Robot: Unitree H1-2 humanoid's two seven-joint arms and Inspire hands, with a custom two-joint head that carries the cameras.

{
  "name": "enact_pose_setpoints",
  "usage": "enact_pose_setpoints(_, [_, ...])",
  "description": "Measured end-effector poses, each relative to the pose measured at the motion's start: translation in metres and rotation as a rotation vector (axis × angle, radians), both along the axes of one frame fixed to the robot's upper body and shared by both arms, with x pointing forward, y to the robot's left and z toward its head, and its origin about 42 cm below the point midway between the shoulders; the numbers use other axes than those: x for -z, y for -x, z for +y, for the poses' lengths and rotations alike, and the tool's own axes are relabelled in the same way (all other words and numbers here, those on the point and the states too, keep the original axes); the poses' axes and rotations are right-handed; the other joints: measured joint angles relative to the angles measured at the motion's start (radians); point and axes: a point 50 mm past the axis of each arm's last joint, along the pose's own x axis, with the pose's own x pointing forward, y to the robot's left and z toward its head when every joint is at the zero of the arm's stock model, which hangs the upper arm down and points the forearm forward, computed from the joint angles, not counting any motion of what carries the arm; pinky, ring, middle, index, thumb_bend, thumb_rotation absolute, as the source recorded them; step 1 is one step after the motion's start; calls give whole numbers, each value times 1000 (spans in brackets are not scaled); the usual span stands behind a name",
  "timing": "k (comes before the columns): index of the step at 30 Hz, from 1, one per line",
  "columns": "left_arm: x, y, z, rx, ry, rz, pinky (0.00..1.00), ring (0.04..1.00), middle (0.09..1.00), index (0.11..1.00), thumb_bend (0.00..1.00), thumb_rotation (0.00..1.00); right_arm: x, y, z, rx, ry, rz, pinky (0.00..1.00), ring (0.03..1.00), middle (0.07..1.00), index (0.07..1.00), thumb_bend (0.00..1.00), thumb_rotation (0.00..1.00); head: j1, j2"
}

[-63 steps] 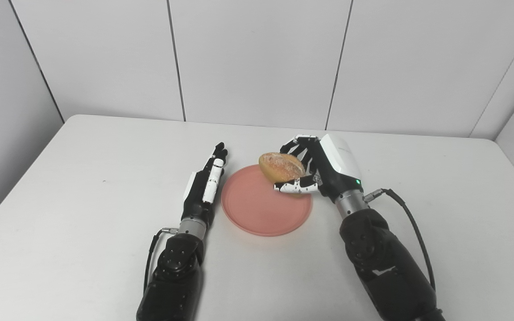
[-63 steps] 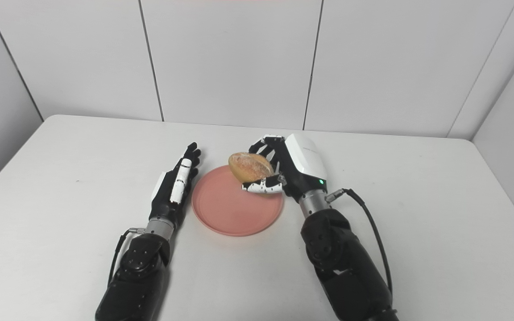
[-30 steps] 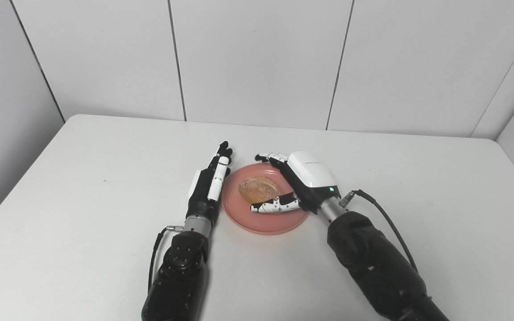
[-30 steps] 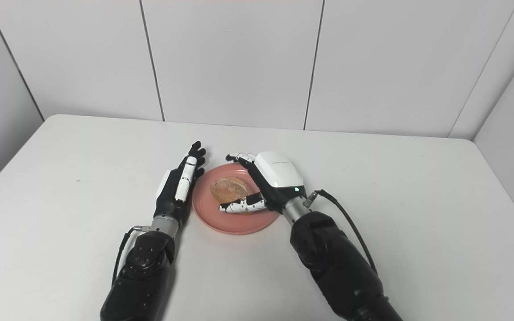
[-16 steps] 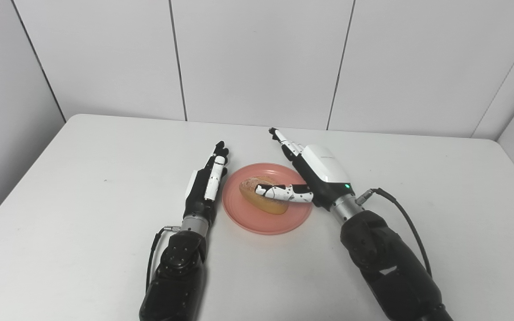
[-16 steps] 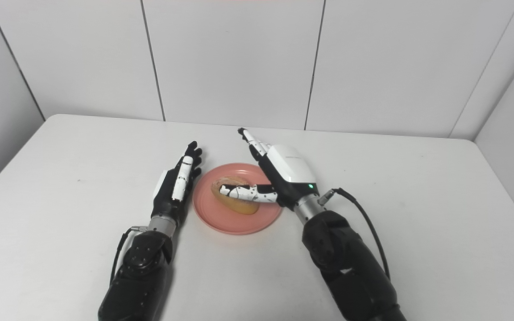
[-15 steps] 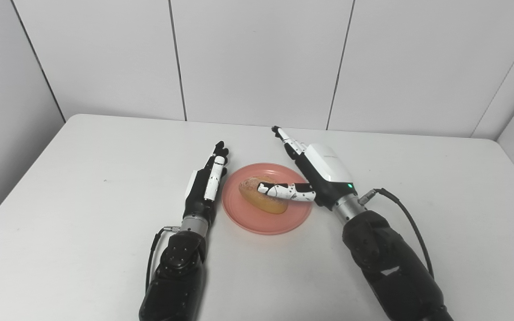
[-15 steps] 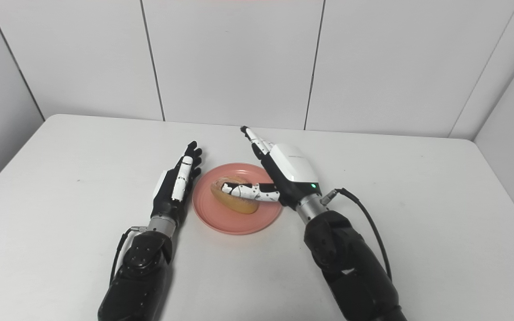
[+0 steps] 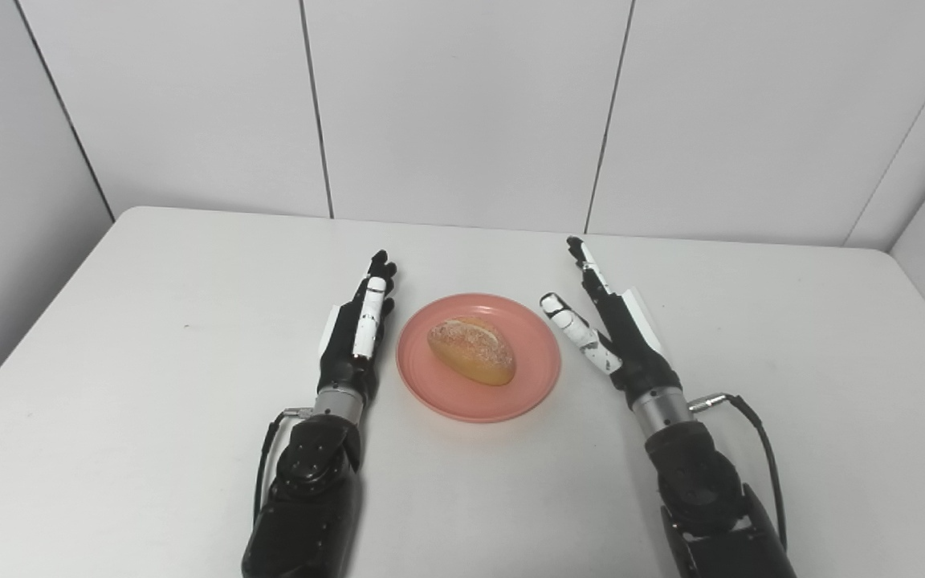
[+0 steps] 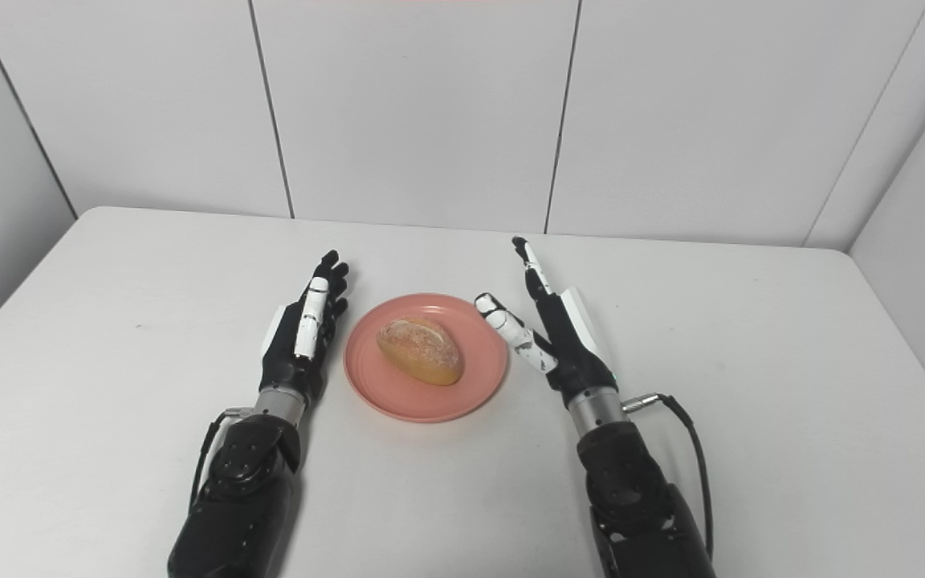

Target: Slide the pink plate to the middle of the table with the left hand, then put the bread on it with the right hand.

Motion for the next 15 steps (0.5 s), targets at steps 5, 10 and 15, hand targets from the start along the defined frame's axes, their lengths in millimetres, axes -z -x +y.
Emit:
enact_pose_setpoints(5, [0, 0, 0, -1, 0, -1, 1000, 994, 967, 949, 453, 1000, 16, -1, 6, 7, -199, 90, 1000, 1000, 1000, 1000, 673, 1000, -9, -2])
enact_pose_setpoints(10, [0, 2, 1, -2, 0, -3, 1000, 990, 964, 947, 445, 1000, 21, -1, 9, 0, -297, 120, 1000, 1000, 1000, 1000, 651, 1000, -11, 0])
enact_pose_setpoints(15, [-1, 4, -1, 17, -4, -12, 1000, 999, 977, 962, 451, 1000, 27, -2, 7, 3, -340, 148, 1000, 1000, 1000, 1000, 648, 1000, -18, 3])
